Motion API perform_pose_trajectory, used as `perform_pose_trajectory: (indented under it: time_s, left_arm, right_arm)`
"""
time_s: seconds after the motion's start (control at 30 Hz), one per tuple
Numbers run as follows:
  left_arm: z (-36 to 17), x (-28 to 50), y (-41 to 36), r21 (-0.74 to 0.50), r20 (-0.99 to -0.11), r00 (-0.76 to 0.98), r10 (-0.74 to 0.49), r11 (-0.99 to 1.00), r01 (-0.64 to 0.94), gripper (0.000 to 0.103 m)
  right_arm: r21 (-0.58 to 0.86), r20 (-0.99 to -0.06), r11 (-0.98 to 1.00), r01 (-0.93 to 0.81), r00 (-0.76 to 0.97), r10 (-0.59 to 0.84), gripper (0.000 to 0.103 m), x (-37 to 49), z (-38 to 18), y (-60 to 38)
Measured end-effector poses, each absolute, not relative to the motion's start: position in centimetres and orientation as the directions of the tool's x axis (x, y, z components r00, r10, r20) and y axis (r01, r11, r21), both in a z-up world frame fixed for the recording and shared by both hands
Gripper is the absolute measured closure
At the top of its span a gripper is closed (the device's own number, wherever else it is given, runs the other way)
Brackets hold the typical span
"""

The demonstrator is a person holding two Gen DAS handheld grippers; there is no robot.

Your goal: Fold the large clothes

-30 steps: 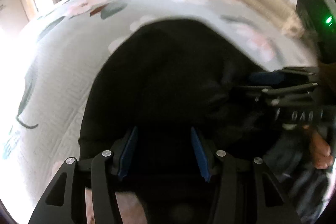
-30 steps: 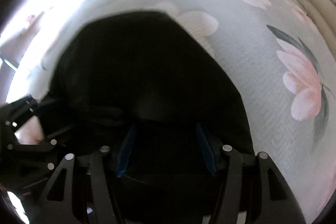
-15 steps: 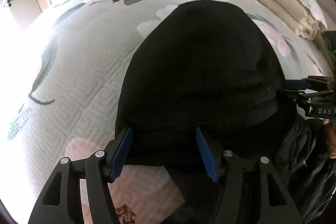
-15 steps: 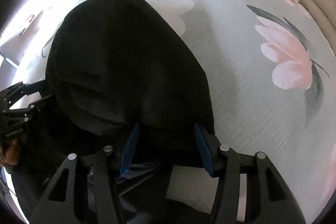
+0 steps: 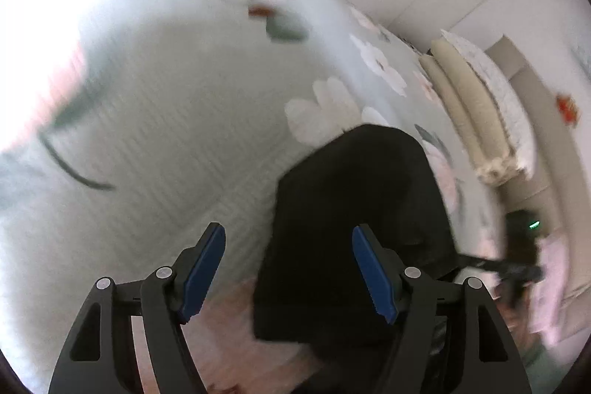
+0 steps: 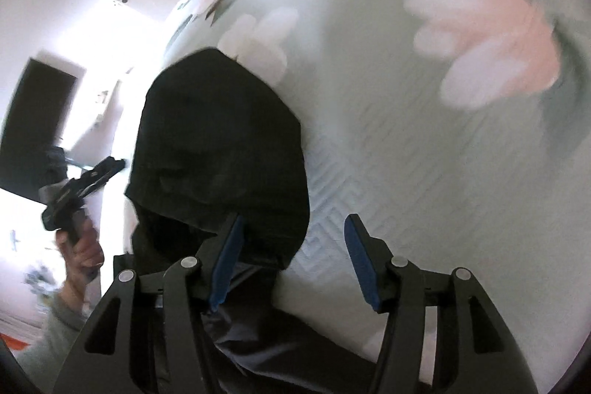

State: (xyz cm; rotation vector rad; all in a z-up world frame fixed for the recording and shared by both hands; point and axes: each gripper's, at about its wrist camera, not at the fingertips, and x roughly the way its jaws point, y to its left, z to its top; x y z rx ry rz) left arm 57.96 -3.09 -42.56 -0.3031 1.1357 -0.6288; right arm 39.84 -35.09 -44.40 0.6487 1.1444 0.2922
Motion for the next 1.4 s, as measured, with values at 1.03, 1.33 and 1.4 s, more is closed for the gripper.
perform_pose_trajectory:
  time_s: [1.03, 1.33, 1.4]
  left_arm:
    - [-28.4, 26.3, -0.9, -0.055, -0.680, 0.527, -0.510, 0.752, 0.656, 0.060]
    - [-37.0, 23.3, 7.0, 0.023, -0.838, 0.506, -0.204, 0.914, 0.405, 0.055]
    - [-35.7, 23.1, 8.3, -0.020, -0.821, 0.521, -0.234, 0.924, 0.382, 0.055]
  right_arm:
    - [-0.024, -0.683, 0.984, -0.179, 0.722, 0.114, 0.085, 15.8, -28.7, -17.4]
    - [-0.129, -0.804, 0.991, 0.026, 0.582, -0.120, 0.058, 8.9, -33.6, -21.3]
    - [-0.082, -0.822, 0.996, 0.048, 0.562, -0.094, 0.056, 7.4, -33.0, -22.3]
